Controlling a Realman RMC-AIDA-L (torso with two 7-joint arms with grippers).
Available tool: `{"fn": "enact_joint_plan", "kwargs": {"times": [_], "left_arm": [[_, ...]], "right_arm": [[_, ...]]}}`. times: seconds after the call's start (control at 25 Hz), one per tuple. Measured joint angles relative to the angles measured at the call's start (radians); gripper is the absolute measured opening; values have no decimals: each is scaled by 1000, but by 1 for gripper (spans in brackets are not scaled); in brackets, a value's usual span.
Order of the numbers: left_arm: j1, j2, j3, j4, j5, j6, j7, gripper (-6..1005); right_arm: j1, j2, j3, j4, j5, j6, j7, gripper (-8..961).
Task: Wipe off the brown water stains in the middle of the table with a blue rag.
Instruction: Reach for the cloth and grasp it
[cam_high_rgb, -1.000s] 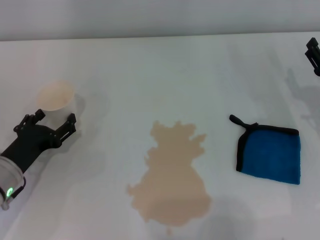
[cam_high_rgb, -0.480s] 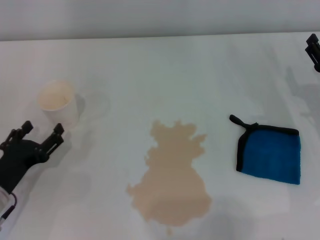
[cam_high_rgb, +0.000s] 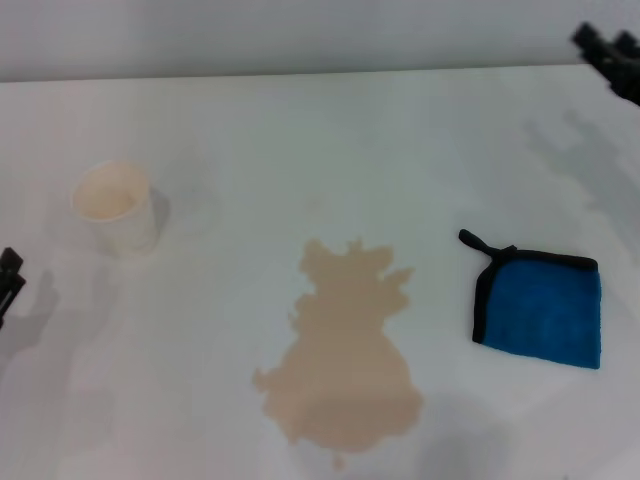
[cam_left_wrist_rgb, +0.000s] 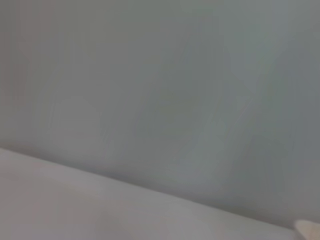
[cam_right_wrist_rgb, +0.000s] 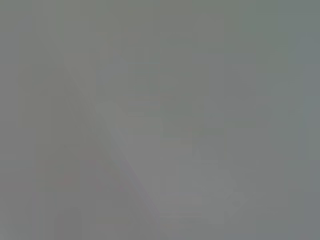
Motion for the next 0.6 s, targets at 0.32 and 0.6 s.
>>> {"fn": "enact_joint_plan", "kwargs": {"times": [0.32, 0.6], "left_arm": [[14, 7, 0, 57, -8, 13, -1, 887], [5, 6, 0, 62, -15, 12, -2, 887]], "right_arm": [[19, -110, -204, -318, -466, 13, 551, 826], [154, -174, -207, -421, -1033, -86, 1005, 825]]}}
